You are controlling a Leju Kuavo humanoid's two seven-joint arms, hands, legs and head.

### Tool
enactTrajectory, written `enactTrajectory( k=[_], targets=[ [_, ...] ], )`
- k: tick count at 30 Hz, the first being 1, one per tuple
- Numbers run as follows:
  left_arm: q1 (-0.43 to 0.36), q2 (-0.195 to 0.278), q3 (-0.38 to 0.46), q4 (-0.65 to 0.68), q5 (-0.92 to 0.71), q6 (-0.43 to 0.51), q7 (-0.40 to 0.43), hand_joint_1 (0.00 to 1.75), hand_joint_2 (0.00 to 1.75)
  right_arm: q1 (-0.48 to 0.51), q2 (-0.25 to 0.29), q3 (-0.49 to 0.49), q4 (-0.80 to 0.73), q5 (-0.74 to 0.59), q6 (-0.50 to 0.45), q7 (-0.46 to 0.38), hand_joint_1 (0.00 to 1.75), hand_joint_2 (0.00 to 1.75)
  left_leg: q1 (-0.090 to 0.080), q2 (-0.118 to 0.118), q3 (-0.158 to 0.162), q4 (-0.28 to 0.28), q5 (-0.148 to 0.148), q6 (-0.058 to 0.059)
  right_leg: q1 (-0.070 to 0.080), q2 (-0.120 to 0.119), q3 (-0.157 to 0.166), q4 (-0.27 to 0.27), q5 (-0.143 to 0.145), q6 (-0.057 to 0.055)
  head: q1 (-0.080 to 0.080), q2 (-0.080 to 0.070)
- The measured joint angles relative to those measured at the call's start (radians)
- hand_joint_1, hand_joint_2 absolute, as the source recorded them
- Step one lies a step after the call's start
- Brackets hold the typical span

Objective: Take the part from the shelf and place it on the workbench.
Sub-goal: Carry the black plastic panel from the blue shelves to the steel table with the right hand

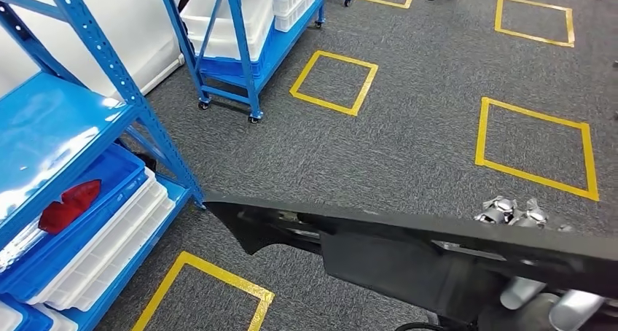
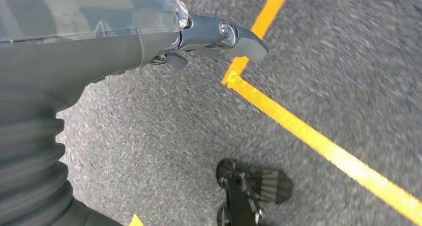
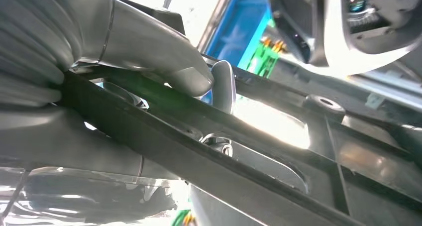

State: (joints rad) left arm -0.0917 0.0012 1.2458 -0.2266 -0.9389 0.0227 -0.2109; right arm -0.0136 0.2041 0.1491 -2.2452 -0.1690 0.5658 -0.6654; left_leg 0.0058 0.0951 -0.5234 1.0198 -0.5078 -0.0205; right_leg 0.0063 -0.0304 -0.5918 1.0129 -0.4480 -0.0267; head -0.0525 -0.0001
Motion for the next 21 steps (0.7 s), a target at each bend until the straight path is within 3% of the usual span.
enactTrajectory(
  k=[2, 4, 5, 6, 8, 9, 11, 13, 14, 16, 18, 20, 21],
  targets=[
    [-0.002, -0.001, -0.002, 0.0, -0.008, -0.009, -0.001, 0.0, 1.75, -0.002, 0.0, 0.0, 0.006, 0.017, -0.02, 0.0, 1.75, 1.75, 0.004, -0.05, -0.037, 0.089, -0.054, -0.006, -0.003, 0.019, 0.004, -0.007, 0.005, -0.01, 0.0, 0.0],
    [0.002, -0.001, -0.003, 0.0, -0.009, -0.016, -0.002, 0.0, 1.75, -0.002, -0.003, 0.004, 0.016, 0.025, -0.034, 0.0, 1.75, 1.75, 0.005, -0.079, -0.104, 0.226, -0.112, -0.009, -0.002, 0.042, 0.003, -0.006, 0.006, -0.015, 0.0, 0.0],
    [0.004, -0.002, -0.003, 0.0, -0.009, -0.017, -0.002, 0.0, 1.75, -0.001, -0.006, 0.006, 0.022, 0.024, -0.036, 0.0, 1.75, 1.75, 0.005, -0.084, -0.127, 0.267, -0.118, -0.009, -0.001, 0.057, 0.002, -0.005, 0.007, -0.016, 0.0, 0.0],
    [0.005, -0.003, -0.003, 0.0, -0.008, -0.019, -0.003, 0.0, 1.75, -0.001, -0.008, 0.008, 0.028, 0.022, -0.035, 0.0, 1.75, 1.75, 0.006, -0.086, -0.132, 0.27, -0.102, -0.01, -0.001, 0.071, 0.003, -0.004, 0.007, -0.016, 0.0, 0.0],
    [0.004, -0.005, -0.003, 0.0, -0.007, -0.017, -0.005, 0.0, 1.75, -0.002, -0.012, 0.01, 0.039, 0.013, -0.023, 0.0, 1.75, 1.75, 0.009, -0.098, -0.092, 0.164, -0.025, -0.01, -0.002, 0.098, 0.004, 0.002, 0.004, -0.012, 0.0, 0.0],
    [0.003, -0.006, -0.003, 0.0, -0.007, -0.015, -0.005, 0.0, 1.75, -0.002, -0.012, 0.009, 0.044, 0.009, -0.016, 0.0, 1.75, 1.75, 0.011, -0.117, -0.064, 0.097, 0.006, -0.009, -0.002, 0.11, 0.003, 0.007, 0.002, -0.008, 0.0, 0.0],
    [0.002, -0.007, -0.003, 0.0, -0.009, -0.011, -0.004, 0.0, 1.75, -0.003, -0.012, 0.008, 0.054, 0.006, -0.008, 0.0, 1.75, 1.75, 0.013, -0.147, -0.031, 0.016, 0.029, -0.003, -0.002, 0.132, -0.005, 0.016, 0.001, 0.002, 0.0, 0.0],
    [0.002, -0.007, -0.004, 0.0, -0.013, -0.008, 0.0, 0.0, 1.75, -0.001, -0.013, 0.006, 0.061, 0.005, -0.006, 0.0, 1.75, 1.75, 0.012, -0.144, -0.026, 0.004, 0.025, 0.008, -0.005, 0.151, -0.013, 0.016, 0.005, 0.015, 0.0, 0.0],
    [0.001, -0.009, -0.004, 0.0, -0.014, -0.007, 0.003, 0.0, 1.75, 0.001, -0.013, 0.005, 0.064, 0.004, -0.006, 0.0, 1.75, 1.75, 0.011, -0.136, -0.025, 0.0, 0.028, 0.015, -0.006, 0.152, -0.015, 0.017, 0.006, 0.02, 0.0, 0.0],
    [-0.002, -0.012, -0.005, 0.0, -0.017, -0.006, 0.006, 0.0, 1.75, 0.002, -0.014, 0.003, 0.068, 0.003, -0.008, 0.0, 1.75, 1.75, 0.012, -0.116, -0.024, -0.007, 0.035, 0.028, -0.005, 0.114, -0.032, 0.049, -0.017, 0.029, 0.0, 0.0],
    [0.0, -0.014, -0.006, 0.0, -0.024, -0.002, 0.014, 0.0, 1.75, 0.003, -0.016, 0.002, 0.072, 0.006, -0.02, 0.0, 1.75, 1.75, 0.009, -0.094, -0.024, -0.01, 0.037, 0.037, -0.006, 0.06, -0.082, 0.157, -0.076, 0.035, 0.0, 0.0],
    [0.005, -0.016, -0.008, 0.0, -0.034, 0.001, 0.025, 0.0, 1.75, 0.005, -0.019, 0.002, 0.08, 0.012, -0.04, 0.0, 1.75, 1.75, 0.006, -0.069, -0.025, -0.01, 0.035, 0.04, -0.011, 0.043, -0.14, 0.276, -0.122, 0.04, 0.0, 0.0],
    [0.006, -0.017, -0.008, 0.0, -0.038, 0.002, 0.029, 0.0, 1.75, 0.006, -0.021, 0.002, 0.084, 0.015, -0.05, 0.0, 1.75, 1.75, 0.005, -0.056, -0.025, -0.009, 0.034, 0.04, -0.012, 0.04, -0.149, 0.295, -0.121, 0.04, 0.0, 0.0]
  ],
)
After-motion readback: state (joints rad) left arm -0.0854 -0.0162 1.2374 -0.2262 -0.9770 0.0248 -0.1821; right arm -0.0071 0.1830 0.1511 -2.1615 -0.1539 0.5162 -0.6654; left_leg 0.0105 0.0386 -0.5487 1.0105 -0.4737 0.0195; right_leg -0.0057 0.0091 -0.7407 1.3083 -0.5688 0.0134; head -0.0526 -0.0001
